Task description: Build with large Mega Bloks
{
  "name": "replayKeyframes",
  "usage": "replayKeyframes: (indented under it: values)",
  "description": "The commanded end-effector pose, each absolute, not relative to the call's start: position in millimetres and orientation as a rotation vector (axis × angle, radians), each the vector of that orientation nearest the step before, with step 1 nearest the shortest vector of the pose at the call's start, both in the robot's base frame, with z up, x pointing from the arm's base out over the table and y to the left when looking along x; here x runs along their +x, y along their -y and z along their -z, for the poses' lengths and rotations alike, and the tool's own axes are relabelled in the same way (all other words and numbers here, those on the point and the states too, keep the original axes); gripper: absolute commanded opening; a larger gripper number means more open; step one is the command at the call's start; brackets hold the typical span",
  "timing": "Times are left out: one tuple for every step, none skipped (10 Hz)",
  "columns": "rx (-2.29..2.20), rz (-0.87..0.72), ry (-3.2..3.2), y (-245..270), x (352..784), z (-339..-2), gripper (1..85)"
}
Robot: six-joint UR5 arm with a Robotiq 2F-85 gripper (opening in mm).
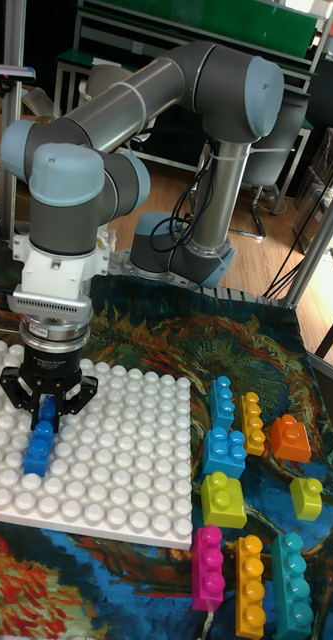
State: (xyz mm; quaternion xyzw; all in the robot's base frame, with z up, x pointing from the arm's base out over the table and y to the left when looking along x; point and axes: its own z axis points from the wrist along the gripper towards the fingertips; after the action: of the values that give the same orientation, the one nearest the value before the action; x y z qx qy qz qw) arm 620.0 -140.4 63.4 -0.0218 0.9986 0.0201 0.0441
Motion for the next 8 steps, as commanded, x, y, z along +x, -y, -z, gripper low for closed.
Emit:
replayKeyframes:
  values:
    - [-0.179,-0.1,-3.017,137,624,-70,50.7]
    - [-0.19,-0.088,-3.02,137,625,-72,51.0]
    - [-0.188,-0.088,-3.023,134,626,-75,52.0]
    - [-0.194,-0.088,-3.021,134,627,-78,52.3]
    - [-0.204,-0.085,-3.021,138,627,-84,49.3]
    - [-0.178,-0.064,-3.027,141,625,-91,39.3]
    - [-0.145,-0.034,-3.043,146,620,-97,26.0]
    - [-0.142,-0.056,-3.045,143,617,-100,24.7]
